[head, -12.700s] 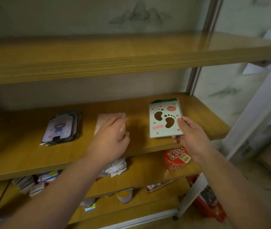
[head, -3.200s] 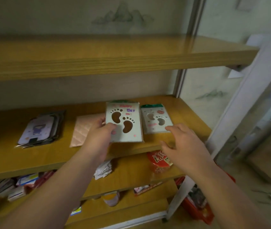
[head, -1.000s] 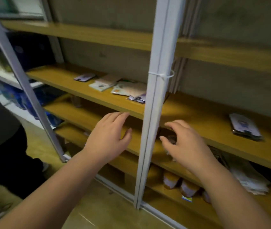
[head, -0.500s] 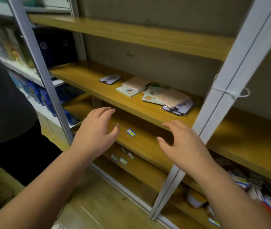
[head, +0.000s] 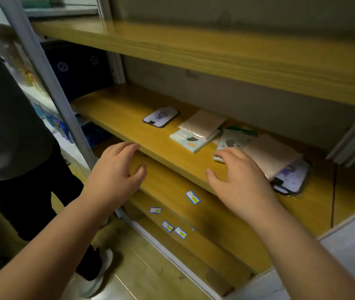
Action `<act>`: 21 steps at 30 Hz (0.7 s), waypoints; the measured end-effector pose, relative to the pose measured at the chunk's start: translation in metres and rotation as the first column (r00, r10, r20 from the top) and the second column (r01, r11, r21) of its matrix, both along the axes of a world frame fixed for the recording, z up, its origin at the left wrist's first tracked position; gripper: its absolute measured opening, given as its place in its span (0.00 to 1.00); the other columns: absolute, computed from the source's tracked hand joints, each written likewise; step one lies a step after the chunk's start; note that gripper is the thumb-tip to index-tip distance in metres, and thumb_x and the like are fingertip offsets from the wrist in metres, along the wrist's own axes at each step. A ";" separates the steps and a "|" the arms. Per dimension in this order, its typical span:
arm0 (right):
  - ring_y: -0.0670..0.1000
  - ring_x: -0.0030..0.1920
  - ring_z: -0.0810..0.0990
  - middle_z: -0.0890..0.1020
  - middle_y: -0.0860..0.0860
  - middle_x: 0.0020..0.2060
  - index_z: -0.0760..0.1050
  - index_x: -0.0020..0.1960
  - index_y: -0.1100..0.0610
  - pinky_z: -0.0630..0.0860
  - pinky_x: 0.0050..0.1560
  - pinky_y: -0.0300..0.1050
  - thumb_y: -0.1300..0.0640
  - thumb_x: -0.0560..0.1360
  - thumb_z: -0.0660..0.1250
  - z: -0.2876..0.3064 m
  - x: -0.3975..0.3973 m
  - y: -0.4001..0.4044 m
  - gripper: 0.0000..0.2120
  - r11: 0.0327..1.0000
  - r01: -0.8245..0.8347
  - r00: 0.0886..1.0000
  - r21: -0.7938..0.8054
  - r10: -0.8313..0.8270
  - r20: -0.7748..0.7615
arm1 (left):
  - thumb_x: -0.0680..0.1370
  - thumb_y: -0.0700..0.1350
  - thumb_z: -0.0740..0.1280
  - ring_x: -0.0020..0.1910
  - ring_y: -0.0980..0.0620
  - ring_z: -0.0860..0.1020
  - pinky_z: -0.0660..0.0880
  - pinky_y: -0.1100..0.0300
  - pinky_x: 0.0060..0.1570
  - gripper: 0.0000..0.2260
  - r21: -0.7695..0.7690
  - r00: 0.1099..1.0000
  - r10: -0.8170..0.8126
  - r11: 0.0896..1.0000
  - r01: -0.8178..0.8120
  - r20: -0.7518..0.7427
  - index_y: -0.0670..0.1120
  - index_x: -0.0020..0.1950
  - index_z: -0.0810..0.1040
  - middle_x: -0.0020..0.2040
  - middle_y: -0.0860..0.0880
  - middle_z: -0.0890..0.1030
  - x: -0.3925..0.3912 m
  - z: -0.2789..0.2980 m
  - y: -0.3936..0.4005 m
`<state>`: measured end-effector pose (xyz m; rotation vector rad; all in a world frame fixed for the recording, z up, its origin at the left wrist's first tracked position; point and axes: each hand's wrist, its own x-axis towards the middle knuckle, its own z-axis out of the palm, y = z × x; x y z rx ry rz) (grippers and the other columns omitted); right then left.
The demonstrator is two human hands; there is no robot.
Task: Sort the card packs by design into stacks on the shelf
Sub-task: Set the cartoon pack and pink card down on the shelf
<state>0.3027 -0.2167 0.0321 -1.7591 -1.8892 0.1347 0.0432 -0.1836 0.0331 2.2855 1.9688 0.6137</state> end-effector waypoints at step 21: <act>0.48 0.63 0.73 0.75 0.46 0.63 0.72 0.70 0.51 0.70 0.62 0.45 0.46 0.78 0.65 -0.006 -0.071 0.070 0.22 0.958 0.280 0.956 -0.061 -0.272 0.109 | 0.74 0.75 0.47 0.74 0.36 0.63 0.61 0.46 0.70 0.43 -0.242 0.971 -0.089 0.970 0.034 -0.220 0.47 0.80 0.55 0.76 0.35 0.65 0.020 -0.044 0.252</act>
